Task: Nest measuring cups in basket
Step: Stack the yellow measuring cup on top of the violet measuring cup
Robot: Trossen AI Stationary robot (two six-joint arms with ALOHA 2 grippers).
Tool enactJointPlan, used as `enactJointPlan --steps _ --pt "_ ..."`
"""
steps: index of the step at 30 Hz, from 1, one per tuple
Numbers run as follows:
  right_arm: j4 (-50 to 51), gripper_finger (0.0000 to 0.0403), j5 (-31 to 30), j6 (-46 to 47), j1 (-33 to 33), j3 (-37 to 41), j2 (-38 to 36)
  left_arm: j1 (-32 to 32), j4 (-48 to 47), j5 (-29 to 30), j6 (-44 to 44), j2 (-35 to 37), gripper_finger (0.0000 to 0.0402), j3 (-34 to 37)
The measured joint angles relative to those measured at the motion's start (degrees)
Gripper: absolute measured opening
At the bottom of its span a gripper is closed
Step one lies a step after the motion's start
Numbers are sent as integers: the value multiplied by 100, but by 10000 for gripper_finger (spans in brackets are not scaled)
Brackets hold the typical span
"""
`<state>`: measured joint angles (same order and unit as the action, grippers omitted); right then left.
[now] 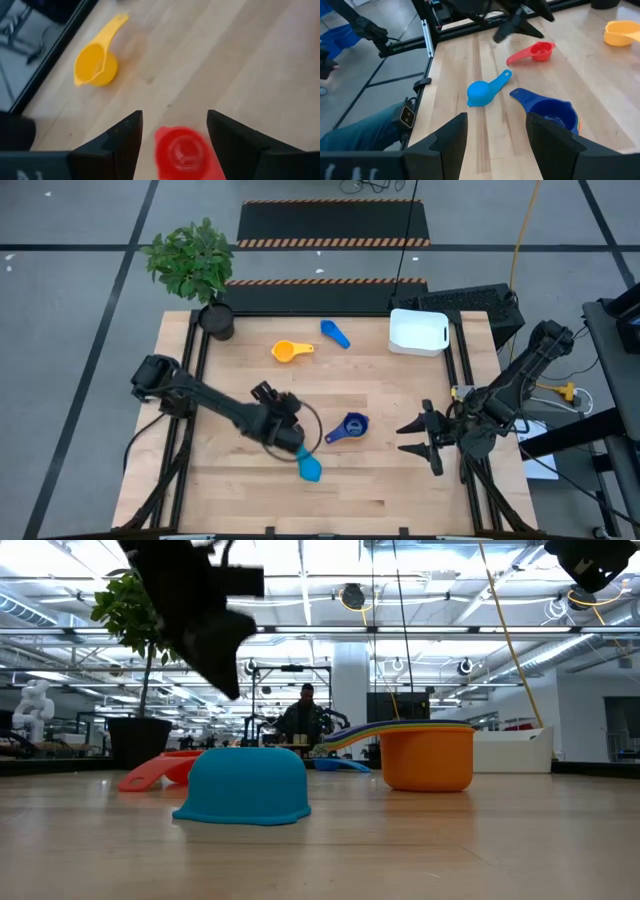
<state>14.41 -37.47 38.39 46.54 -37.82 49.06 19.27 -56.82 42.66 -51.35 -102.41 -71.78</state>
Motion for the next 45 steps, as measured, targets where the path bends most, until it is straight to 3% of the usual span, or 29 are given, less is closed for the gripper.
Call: enactJointPlan --steps 9,18,21,24,31,35,41,45 --pt "33 196 16 -451 -109 0 -1 -1462 70 -953 176 2 223 202" --pt "46 196 23 -1576 -121 0 -2 -2244 1231 -998 1958 3 223 202" --pt "45 196 20 -1953 -199 0 -2 -2495 1439 -1367 2153 2 225 200" --pt "44 196 -9 -2309 -349 0 -2 -2829 1445 -1658 2369 2 242 200" --pt "44 196 -35 -3149 -889 0 -4 -3417 1559 -1671 3207 -43 309 200" --pt "44 196 -39 -3524 -1214 0 -4 -3605 1828 -1687 3697 -138 326 196" --pt "43 196 -37 -3820 -1656 0 -4 -3908 2022 -2429 4115 -374 313 205" --pt "39 196 -30 -3990 -1901 0 -20 -4158 1931 -2534 4120 -447 286 204"
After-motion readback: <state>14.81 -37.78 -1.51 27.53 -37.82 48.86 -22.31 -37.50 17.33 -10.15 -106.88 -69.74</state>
